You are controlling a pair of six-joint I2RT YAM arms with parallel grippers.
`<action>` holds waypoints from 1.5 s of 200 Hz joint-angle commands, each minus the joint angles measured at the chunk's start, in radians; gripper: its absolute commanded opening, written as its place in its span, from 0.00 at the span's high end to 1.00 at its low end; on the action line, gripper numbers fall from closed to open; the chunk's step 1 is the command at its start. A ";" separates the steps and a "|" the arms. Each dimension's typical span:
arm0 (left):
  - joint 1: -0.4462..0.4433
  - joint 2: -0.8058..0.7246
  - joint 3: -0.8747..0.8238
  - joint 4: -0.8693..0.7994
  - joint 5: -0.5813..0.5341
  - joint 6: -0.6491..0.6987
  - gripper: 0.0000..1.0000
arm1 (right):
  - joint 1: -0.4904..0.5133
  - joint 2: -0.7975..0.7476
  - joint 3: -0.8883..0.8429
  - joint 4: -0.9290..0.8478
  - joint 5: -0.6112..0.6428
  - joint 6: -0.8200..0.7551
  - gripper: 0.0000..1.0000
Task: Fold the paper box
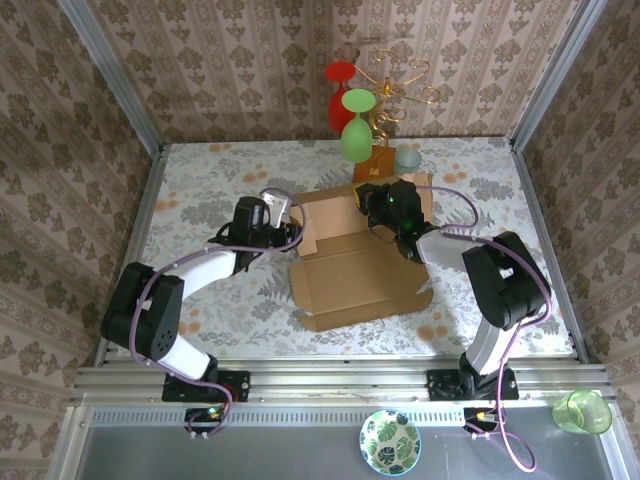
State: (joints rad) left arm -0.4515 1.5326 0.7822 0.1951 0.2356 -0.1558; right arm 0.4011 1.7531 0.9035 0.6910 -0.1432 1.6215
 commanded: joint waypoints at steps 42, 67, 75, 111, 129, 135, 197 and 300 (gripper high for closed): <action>-0.057 0.037 0.019 -0.023 -0.186 0.012 0.43 | 0.001 -0.035 -0.043 0.030 -0.045 -0.011 1.00; -0.075 0.064 0.040 -0.043 -0.240 0.009 0.43 | 0.003 -0.041 -0.043 0.021 -0.047 -0.007 1.00; -0.081 0.069 0.047 -0.051 -0.260 0.005 0.43 | 0.004 -0.041 -0.041 0.021 -0.048 -0.006 1.00; -0.094 0.090 0.071 -0.073 -0.332 -0.011 0.46 | 0.009 -0.047 -0.043 0.018 -0.045 0.000 1.00; -0.108 0.107 0.090 -0.099 -0.388 -0.011 0.47 | 0.011 -0.046 -0.043 0.023 -0.044 0.006 1.00; -0.112 0.116 0.096 -0.109 -0.407 -0.010 0.47 | 0.012 -0.043 -0.043 0.025 -0.042 0.008 1.00; -0.144 0.167 0.115 -0.119 -0.578 -0.046 0.49 | 0.019 -0.035 -0.052 0.036 -0.039 0.005 1.00; -0.154 0.227 0.130 -0.079 -0.614 -0.039 0.48 | 0.019 0.067 -0.107 0.274 -0.006 0.036 1.00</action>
State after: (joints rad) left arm -0.6121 1.7035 0.9047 0.1959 -0.3309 -0.1875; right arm 0.4103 1.7920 0.8139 0.9474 -0.1272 1.6379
